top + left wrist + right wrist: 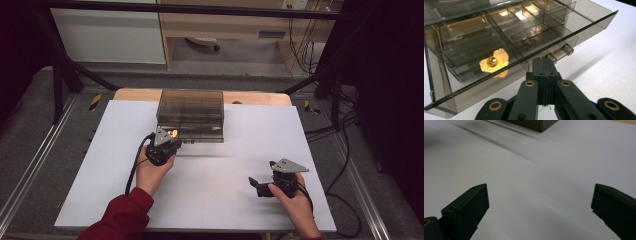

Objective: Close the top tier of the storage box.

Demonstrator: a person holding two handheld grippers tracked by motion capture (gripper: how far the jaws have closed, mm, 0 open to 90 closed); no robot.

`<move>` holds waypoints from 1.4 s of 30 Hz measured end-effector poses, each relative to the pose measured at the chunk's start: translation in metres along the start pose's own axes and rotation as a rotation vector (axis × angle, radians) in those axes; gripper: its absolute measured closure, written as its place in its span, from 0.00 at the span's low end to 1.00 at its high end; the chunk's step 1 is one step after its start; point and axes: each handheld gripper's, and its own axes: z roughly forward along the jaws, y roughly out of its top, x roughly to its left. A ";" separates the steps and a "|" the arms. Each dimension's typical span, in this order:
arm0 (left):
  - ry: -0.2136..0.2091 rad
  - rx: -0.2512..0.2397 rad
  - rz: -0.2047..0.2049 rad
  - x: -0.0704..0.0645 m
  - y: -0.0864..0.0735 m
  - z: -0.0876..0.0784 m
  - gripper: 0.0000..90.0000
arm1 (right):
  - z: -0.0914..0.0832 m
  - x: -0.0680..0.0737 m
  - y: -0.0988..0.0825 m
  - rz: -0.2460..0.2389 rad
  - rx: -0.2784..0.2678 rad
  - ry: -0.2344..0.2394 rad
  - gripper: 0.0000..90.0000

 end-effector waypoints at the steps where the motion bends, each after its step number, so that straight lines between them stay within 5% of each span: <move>1: 0.001 0.002 0.003 0.000 0.000 0.000 1.00 | 0.000 0.000 0.000 -0.001 -0.001 -0.001 0.02; 42: 0.005 0.013 -0.002 0.006 0.011 0.007 1.00 | -0.002 -0.002 -0.001 0.004 -0.001 -0.007 0.02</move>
